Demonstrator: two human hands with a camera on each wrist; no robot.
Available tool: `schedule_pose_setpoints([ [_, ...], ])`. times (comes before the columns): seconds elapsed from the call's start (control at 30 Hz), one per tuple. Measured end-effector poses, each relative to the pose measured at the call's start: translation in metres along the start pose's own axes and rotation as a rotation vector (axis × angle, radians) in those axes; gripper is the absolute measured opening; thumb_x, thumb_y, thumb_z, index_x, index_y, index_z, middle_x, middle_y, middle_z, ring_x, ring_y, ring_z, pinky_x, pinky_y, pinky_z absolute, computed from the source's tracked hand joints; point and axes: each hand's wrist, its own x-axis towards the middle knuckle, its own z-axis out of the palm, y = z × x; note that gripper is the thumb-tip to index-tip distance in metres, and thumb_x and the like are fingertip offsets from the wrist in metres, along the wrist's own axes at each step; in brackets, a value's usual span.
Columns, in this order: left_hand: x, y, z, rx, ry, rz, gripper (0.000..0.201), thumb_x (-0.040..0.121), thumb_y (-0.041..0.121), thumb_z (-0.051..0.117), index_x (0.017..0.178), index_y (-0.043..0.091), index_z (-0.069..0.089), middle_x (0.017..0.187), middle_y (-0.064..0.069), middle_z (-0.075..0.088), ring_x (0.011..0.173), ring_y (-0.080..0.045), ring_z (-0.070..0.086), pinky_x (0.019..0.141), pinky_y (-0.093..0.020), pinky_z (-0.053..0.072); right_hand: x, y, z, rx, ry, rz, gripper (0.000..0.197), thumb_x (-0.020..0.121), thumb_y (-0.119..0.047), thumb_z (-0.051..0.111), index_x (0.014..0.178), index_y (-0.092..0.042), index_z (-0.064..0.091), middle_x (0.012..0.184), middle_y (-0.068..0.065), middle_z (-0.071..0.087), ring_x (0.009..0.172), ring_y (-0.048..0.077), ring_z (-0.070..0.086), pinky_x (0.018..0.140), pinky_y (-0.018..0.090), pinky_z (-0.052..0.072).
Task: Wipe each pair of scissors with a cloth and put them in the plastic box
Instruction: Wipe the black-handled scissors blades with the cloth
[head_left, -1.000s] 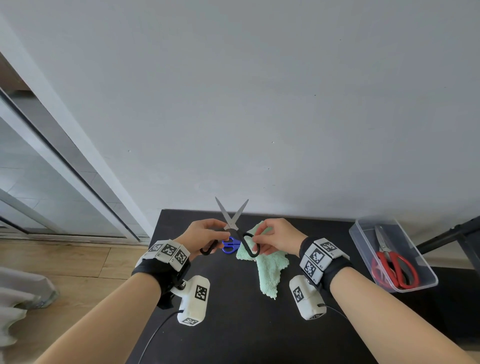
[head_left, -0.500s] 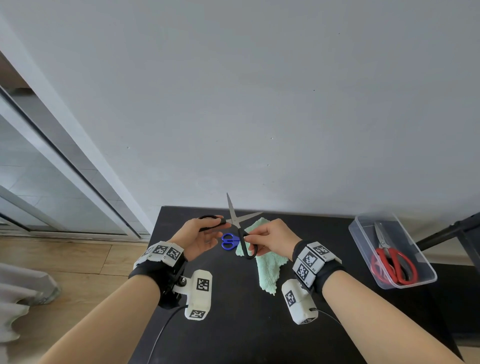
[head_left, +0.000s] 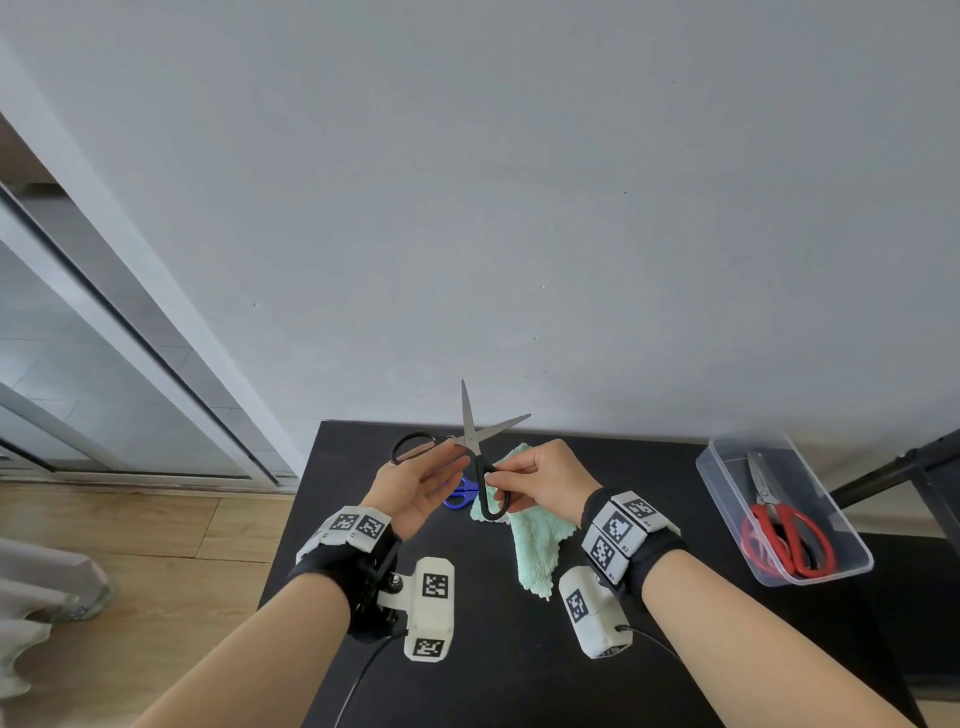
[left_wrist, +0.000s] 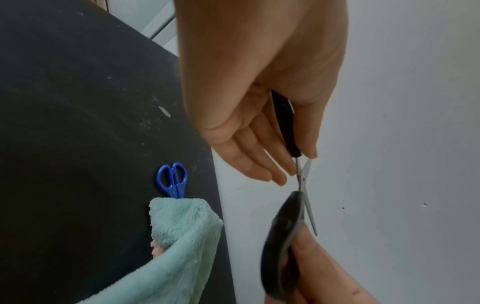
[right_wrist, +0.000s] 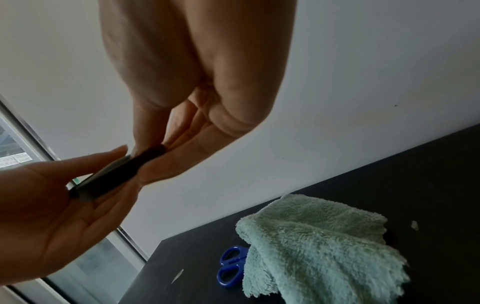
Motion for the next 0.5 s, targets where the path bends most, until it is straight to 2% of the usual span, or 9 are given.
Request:
schedule_pose_setpoints([
  [0.1, -0.002, -0.006, 0.004, -0.027, -0.016, 0.004, 0.012, 0.088, 0.007, 0.062, 0.097, 0.003, 0.069, 0.101, -0.010, 0.073, 0.090, -0.019, 0.072, 0.080, -0.028, 0.054, -0.002, 0.001, 0.001, 0.003, 0.004, -0.002, 0.017, 0.083, -0.006, 0.071, 0.098, 0.002, 0.072, 0.074, 0.013, 0.069, 0.065, 0.017, 0.067, 0.069, 0.029, 0.059],
  [0.2, -0.003, -0.012, 0.008, -0.004, -0.022, 0.009, 0.012, 0.086, 0.004, 0.063, 0.096, 0.001, 0.070, 0.099, -0.012, 0.073, 0.089, -0.021, 0.071, 0.078, -0.029, 0.057, -0.004, 0.001, 0.003, -0.018, -0.014, -0.011, 0.012, 0.084, -0.007, 0.070, 0.094, -0.002, 0.073, 0.072, 0.011, 0.069, 0.064, 0.016, 0.066, 0.065, 0.026, 0.057],
  [0.27, -0.004, -0.015, 0.010, 0.013, -0.015, 0.011, 0.015, 0.085, 0.003, 0.064, 0.099, -0.002, 0.067, 0.097, -0.013, 0.073, 0.082, -0.021, 0.072, 0.073, -0.027, 0.059, -0.006, 0.002, 0.004, -0.035, -0.030, -0.006, 0.007, 0.084, -0.009, 0.070, 0.089, -0.006, 0.074, 0.070, 0.008, 0.069, 0.062, 0.012, 0.066, 0.062, 0.022, 0.055],
  [0.33, -0.003, -0.017, 0.011, 0.019, -0.004, 0.011, 0.010, 0.085, 0.001, 0.064, 0.095, -0.002, 0.066, 0.090, -0.012, 0.074, 0.074, -0.019, 0.072, 0.067, -0.026, 0.059, -0.007, 0.004, 0.005, -0.039, -0.036, 0.003, 0.006, 0.085, -0.010, 0.069, 0.087, -0.008, 0.074, 0.067, 0.003, 0.069, 0.060, 0.009, 0.066, 0.062, 0.021, 0.054],
  [0.4, -0.003, -0.019, 0.012, 0.032, 0.008, 0.014, 0.006, 0.086, 0.000, 0.062, 0.091, -0.001, 0.066, 0.084, -0.009, 0.074, 0.071, -0.017, 0.072, 0.064, -0.025, 0.059, -0.009, 0.006, 0.006, -0.037, -0.040, 0.015, 0.007, 0.085, -0.011, 0.069, 0.088, -0.006, 0.074, 0.067, 0.001, 0.069, 0.061, 0.007, 0.066, 0.063, 0.020, 0.055],
  [0.5, 0.000, -0.022, 0.011, 0.054, 0.015, 0.019, 0.007, 0.086, 0.000, 0.062, 0.091, -0.002, 0.066, 0.085, -0.009, 0.073, 0.070, -0.015, 0.071, 0.068, -0.025, 0.059, -0.012, 0.009, 0.006, -0.041, -0.032, 0.050, 0.018, 0.087, -0.018, 0.068, 0.093, -0.001, 0.072, 0.072, 0.006, 0.068, 0.062, 0.010, 0.066, 0.063, 0.021, 0.056],
])
